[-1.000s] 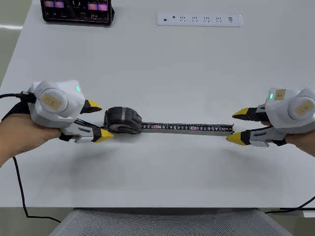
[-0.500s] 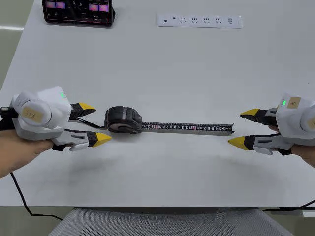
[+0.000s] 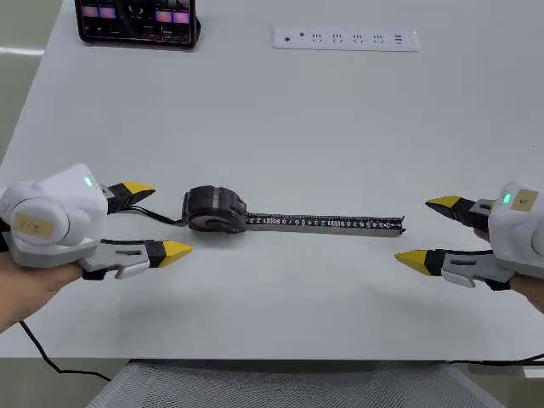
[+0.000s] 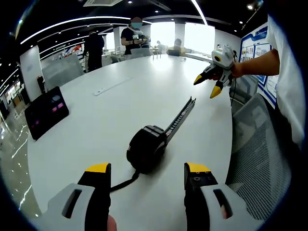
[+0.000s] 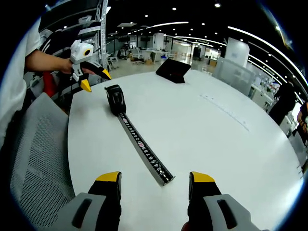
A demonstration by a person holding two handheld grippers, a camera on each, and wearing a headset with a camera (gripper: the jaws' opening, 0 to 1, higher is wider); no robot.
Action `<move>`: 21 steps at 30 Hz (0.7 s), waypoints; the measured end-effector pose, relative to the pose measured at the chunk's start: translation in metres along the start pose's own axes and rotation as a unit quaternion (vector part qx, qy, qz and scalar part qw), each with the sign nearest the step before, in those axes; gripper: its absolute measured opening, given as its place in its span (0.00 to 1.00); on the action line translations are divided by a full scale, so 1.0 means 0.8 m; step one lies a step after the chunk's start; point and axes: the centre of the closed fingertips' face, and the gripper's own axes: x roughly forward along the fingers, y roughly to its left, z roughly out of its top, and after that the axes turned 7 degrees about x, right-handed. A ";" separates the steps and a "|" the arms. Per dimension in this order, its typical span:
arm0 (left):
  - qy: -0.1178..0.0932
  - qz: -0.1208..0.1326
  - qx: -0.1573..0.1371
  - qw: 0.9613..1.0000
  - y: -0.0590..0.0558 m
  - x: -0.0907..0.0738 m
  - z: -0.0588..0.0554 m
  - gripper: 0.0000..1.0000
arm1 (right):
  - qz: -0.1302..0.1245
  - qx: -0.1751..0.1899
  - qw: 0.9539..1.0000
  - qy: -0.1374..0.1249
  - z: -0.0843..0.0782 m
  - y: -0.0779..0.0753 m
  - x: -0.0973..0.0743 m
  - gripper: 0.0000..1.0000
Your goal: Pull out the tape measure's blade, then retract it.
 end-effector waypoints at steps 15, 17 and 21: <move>-0.018 0.024 -0.021 0.999 -0.023 -0.004 -0.006 0.64 | -0.041 0.027 0.998 -0.042 0.003 0.009 -0.012 0.65; -0.020 0.028 -0.028 0.999 -0.027 -0.005 -0.008 0.64 | -0.047 0.030 0.997 -0.046 0.002 0.010 -0.013 0.65; -0.022 0.032 -0.037 0.999 -0.035 -0.007 -0.010 0.64 | -0.051 0.037 0.997 -0.050 0.000 0.013 -0.015 0.66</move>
